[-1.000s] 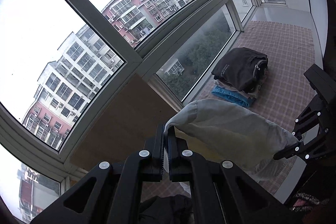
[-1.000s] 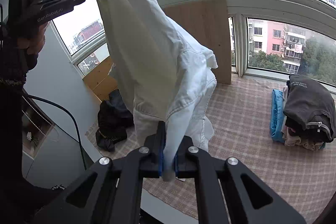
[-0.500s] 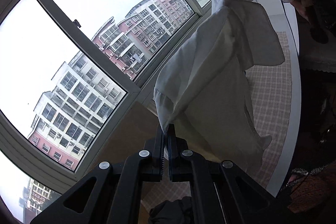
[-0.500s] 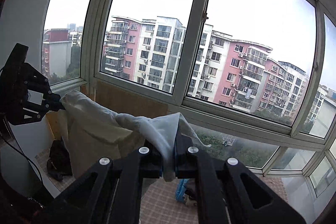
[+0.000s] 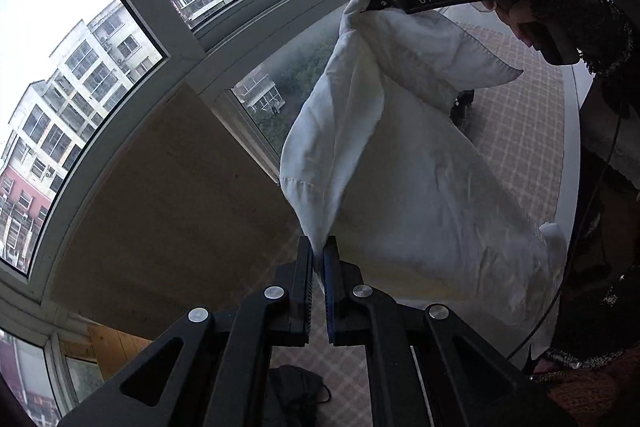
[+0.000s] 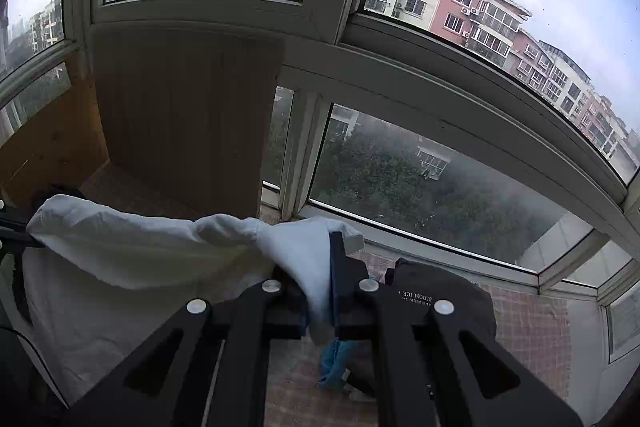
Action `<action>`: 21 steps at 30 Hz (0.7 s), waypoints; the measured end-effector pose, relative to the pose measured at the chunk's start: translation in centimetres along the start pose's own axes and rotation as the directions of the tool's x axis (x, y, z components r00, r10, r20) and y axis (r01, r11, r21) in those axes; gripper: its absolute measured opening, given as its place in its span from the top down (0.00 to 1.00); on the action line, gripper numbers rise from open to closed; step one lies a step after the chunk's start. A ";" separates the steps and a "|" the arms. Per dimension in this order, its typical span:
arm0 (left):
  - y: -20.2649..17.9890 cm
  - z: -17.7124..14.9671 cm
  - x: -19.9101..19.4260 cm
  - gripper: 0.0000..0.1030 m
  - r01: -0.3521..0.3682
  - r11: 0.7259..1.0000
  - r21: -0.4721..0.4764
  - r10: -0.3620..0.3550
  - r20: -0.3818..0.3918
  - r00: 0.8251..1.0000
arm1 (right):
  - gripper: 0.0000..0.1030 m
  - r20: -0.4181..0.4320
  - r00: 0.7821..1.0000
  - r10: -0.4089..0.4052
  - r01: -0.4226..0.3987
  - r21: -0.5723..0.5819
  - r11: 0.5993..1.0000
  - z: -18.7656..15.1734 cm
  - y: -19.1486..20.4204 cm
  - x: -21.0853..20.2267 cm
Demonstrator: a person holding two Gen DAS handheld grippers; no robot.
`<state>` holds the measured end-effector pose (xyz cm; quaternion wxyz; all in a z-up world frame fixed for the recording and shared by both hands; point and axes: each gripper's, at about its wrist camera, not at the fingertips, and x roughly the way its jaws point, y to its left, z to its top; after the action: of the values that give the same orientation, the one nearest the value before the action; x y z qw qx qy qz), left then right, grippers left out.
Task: Fold clothes
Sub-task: 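Lay the hanging shirt flat on the mat and open both grippers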
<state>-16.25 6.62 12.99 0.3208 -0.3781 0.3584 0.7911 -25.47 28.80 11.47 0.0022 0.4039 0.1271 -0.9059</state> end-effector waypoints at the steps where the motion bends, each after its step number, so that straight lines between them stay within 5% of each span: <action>1: 0.6 0.0 4.9 0.93 -0.013 1.000 -0.016 0.012 -0.060 0.998 | 0.85 -0.075 0.997 -0.001 0.001 -0.005 1.000 -0.5 0.4 4.6; 5: 3.0 -2.1 22.0 0.88 -0.058 0.990 -0.129 0.019 -0.284 0.959 | 0.84 -0.316 0.948 0.045 -0.037 0.031 0.999 -3.8 1.6 17.0; 8: 4.3 -5.6 26.9 0.88 -0.078 0.972 -0.221 -0.003 -0.344 0.939 | 0.84 -0.319 0.941 0.112 -0.088 0.090 0.992 -6.0 1.7 16.9; 11: 3.6 -10.0 25.7 0.89 -0.021 0.941 -0.336 -0.085 -0.297 0.951 | 0.68 -0.312 0.923 0.226 -0.181 0.166 0.969 -9.8 1.7 14.9; 12: 2.7 -11.7 24.9 0.86 0.027 0.923 -0.385 -0.140 -0.271 0.952 | 0.53 -0.315 0.910 0.270 -0.224 0.174 0.959 -11.5 2.1 13.9; 15: -1.7 -16.6 23.1 0.79 0.184 0.858 -0.480 -0.308 -0.194 0.931 | 0.51 -0.320 0.876 0.362 -0.314 0.191 0.930 -17.4 3.9 11.0; 21: -11.1 -22.2 22.6 0.77 0.309 0.774 -0.552 -0.454 -0.144 0.879 | 0.51 -0.315 0.762 0.566 -0.412 0.438 0.799 -30.6 6.2 6.4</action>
<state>-10.95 -0.09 -19.50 0.3114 -0.6186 0.0894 0.7159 -6.80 30.57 -14.26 0.1436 0.6068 -0.1470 -0.7678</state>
